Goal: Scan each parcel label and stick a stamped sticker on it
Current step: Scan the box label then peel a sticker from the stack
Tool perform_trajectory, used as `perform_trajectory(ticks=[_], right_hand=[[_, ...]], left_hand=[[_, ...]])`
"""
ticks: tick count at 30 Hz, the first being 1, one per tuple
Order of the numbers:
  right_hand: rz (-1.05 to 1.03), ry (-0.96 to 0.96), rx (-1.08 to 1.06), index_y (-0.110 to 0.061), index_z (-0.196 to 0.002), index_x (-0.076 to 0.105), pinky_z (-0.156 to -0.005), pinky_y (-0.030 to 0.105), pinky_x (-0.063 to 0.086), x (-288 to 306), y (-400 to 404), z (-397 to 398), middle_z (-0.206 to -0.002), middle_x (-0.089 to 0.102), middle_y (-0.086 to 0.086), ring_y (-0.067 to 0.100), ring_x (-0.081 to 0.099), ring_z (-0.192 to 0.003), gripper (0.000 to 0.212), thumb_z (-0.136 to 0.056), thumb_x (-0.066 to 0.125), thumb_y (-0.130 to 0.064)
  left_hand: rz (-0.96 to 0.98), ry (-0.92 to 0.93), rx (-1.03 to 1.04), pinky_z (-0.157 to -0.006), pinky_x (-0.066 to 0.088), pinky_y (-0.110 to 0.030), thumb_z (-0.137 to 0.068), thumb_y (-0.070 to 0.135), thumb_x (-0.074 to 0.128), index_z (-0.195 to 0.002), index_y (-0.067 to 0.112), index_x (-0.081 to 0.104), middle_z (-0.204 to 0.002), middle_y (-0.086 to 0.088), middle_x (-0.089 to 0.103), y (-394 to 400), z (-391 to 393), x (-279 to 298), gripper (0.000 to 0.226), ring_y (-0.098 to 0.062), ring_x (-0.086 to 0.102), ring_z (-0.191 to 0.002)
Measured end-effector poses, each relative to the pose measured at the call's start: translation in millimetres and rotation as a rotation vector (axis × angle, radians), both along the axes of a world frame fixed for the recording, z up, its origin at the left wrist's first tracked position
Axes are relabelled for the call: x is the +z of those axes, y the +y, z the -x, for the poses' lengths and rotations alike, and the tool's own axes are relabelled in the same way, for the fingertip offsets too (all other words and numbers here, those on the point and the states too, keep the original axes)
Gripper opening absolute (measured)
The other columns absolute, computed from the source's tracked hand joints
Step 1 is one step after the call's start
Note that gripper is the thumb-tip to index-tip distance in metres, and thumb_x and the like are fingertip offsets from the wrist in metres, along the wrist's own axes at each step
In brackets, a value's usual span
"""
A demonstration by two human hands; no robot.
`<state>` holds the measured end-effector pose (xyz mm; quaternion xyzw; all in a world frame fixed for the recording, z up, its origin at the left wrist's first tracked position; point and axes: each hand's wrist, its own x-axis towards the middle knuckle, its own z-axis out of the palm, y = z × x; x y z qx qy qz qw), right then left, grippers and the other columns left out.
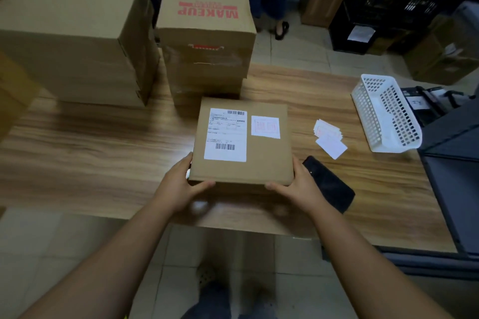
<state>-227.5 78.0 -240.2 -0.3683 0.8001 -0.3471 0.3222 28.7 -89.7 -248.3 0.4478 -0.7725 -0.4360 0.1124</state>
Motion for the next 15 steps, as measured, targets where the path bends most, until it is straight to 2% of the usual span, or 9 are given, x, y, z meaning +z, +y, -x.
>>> perform_trajectory(ticks=[1,3,5,7,9,11,12,13,15], right_hand=[[0.025,0.003,-0.006,-0.029,-0.142,0.042,-0.093,0.028,0.044,4,2,0,-0.124,0.054,-0.007,0.012,0.055,-0.115,0.090,-0.066,0.090,-0.034],[0.063,0.031,0.018,-0.034,-0.141,0.041,-0.095,0.028,0.043,15,13,3,-0.126,0.051,-0.011,0.007,0.052,-0.115,0.091,-0.064,0.090,-0.038],[0.102,0.081,0.056,-0.039,-0.142,0.040,-0.101,0.032,0.043,32,27,10,-0.131,0.048,-0.016,0.005,0.049,-0.119,0.094,-0.061,0.088,-0.046],[0.173,0.127,0.070,-0.041,-0.143,0.038,-0.103,0.036,0.045,57,40,18,-0.132,0.048,-0.018,0.005,0.048,-0.123,0.099,-0.058,0.087,-0.050],[0.270,0.177,0.065,-0.038,-0.147,0.035,-0.099,0.022,0.045,87,51,27,-0.131,0.047,-0.018,0.004,0.048,-0.122,0.103,-0.060,0.089,-0.044],[0.359,0.246,0.068,-0.031,-0.150,0.031,-0.093,0.007,0.038,120,59,35,-0.134,0.045,-0.017,0.003,0.045,-0.123,0.104,-0.064,0.090,-0.036],[0.407,0.267,0.065,-0.031,-0.152,0.028,-0.095,0.008,0.037,137,62,36,-0.138,0.043,-0.015,0.003,0.043,-0.125,0.107,-0.065,0.090,-0.035],[0.456,0.268,0.065,-0.033,-0.153,0.024,-0.101,0.014,0.039,154,64,37,-0.143,0.041,-0.012,0.002,0.042,-0.127,0.110,-0.064,0.090,-0.037],[0.547,0.228,0.085,-0.041,-0.153,0.017,-0.110,0.034,0.041,182,67,35,-0.147,0.039,-0.007,0.004,0.041,-0.133,0.116,-0.061,0.088,-0.046]], left_hand=[[0.010,0.027,0.015,-0.093,0.052,-0.038,-0.068,0.042,0.085,-0.125,0.057,0.044,-0.119,0.018,0.062,4,-2,5,0.072,-0.006,0.058,-0.111],[0.044,0.080,0.031,-0.091,0.052,-0.035,-0.069,0.034,0.087,-0.129,0.051,0.046,-0.117,0.022,0.061,17,-3,16,0.075,0.000,0.057,-0.108],[0.098,0.128,0.055,-0.089,0.049,-0.021,-0.070,0.030,0.087,-0.137,0.039,0.047,-0.117,0.021,0.058,34,-3,33,0.079,0.005,0.054,-0.105],[0.179,0.177,0.069,-0.087,0.044,-0.012,-0.071,0.030,0.087,-0.140,0.036,0.046,-0.119,0.017,0.056,50,1,58,0.081,0.003,0.054,-0.103],[0.274,0.229,0.078,-0.087,0.041,-0.007,-0.071,0.032,0.087,-0.143,0.032,0.044,-0.125,0.015,0.055,65,7,90,0.084,0.000,0.053,-0.104],[0.380,0.277,0.098,-0.090,0.038,-0.003,-0.070,0.030,0.087,-0.147,0.023,0.040,-0.134,0.011,0.051,78,13,124,0.091,0.001,0.051,-0.108],[0.439,0.299,0.109,-0.097,0.040,-0.008,-0.069,0.030,0.087,-0.149,0.020,0.037,-0.140,0.009,0.049,84,15,141,0.095,-0.001,0.050,-0.115],[0.494,0.320,0.124,-0.104,0.043,-0.020,-0.068,0.032,0.087,-0.151,0.019,0.035,-0.145,0.006,0.046,90,15,157,0.099,-0.005,0.050,-0.123],[0.562,0.373,0.159,-0.108,0.044,-0.040,-0.068,0.037,0.085,-0.153,0.021,0.031,-0.150,0.003,0.044,101,14,186,0.102,-0.015,0.048,-0.132]])
